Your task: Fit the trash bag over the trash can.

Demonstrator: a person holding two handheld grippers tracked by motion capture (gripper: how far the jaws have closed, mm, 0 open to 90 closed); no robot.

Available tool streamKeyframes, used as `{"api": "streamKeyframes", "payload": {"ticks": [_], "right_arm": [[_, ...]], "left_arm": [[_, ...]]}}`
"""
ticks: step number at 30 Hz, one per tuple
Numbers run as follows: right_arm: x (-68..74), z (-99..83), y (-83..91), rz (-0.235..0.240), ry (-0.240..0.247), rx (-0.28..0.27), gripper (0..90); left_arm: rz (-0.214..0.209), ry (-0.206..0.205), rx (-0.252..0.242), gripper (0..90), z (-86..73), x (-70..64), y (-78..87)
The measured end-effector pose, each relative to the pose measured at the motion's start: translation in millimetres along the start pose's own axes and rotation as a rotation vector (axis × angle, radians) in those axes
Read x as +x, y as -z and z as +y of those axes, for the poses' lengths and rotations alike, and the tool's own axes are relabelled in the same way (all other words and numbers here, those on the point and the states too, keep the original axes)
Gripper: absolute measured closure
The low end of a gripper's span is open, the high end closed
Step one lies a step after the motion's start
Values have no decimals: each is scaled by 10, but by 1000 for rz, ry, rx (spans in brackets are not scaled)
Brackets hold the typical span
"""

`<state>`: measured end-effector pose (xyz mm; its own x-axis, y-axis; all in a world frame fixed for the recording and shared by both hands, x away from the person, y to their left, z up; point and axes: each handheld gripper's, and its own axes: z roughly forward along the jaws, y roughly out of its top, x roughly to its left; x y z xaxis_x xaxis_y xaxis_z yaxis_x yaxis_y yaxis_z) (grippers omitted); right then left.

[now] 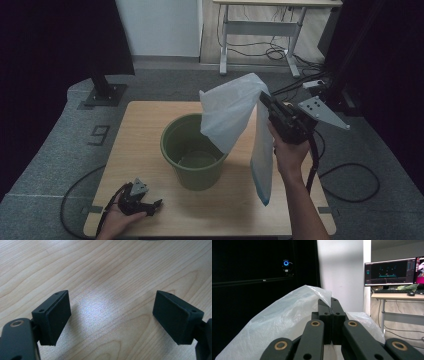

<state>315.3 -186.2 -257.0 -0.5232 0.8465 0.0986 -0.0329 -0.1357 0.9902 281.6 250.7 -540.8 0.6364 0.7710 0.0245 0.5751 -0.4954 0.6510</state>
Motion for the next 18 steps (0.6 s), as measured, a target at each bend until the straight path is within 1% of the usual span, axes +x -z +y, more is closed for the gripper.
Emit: {"api": "streamKeyframes", "payload": {"ticks": [1,7,9,10,15,18], "right_arm": [[30,-12,-35,9,-2,0,888],[95,-45,-113,20,1,9,888],[139,-66,-159,23,21,28,887],[139,-66,-159,23,21,28,887],[232,-139,-227,36,34,48,888],[269,-175,-278,36,52,64,888]], "left_arm": [[0,1,0,145,-1,1,0],[-3,3,-4,145,-3,4,-4],[-5,5,-4,145,-4,7,-4],[-5,5,-4,144,-4,7,-4],[-9,19,-2,144,-7,14,-5],[-15,24,0,144,-7,17,-7]]}}
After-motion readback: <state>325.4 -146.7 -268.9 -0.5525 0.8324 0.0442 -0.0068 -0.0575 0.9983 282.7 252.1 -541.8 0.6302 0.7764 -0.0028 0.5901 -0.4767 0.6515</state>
